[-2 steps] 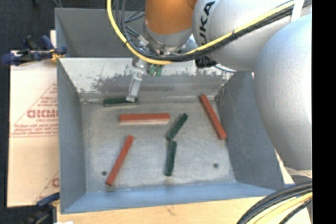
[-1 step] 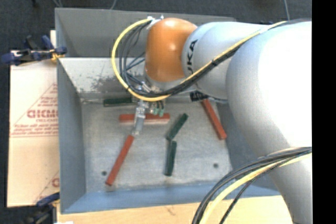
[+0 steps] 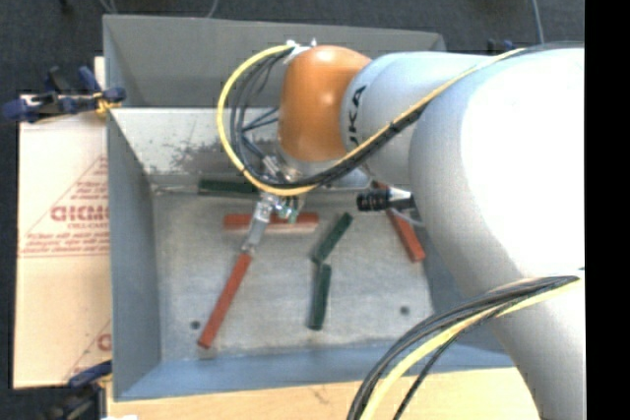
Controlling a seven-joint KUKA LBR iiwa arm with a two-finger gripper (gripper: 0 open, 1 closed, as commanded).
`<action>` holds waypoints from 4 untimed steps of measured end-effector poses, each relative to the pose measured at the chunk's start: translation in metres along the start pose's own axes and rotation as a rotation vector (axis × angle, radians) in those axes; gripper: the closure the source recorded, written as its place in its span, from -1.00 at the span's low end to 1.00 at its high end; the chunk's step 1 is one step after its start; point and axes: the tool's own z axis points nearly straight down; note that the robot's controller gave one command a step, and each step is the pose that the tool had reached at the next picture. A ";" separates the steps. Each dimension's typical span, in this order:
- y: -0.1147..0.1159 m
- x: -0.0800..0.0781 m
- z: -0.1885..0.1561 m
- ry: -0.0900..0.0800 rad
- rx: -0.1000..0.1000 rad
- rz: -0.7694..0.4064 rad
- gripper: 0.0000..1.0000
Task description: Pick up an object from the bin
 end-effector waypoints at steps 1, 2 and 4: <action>0.001 -0.002 -0.004 -0.006 -0.003 0.000 1.00; -0.048 0.008 -0.015 0.000 0.005 -0.093 1.00; -0.046 0.009 -0.015 0.001 0.002 -0.092 1.00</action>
Offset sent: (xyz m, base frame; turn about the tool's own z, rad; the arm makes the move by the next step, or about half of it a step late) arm 0.0000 0.0000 0.0000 0.0000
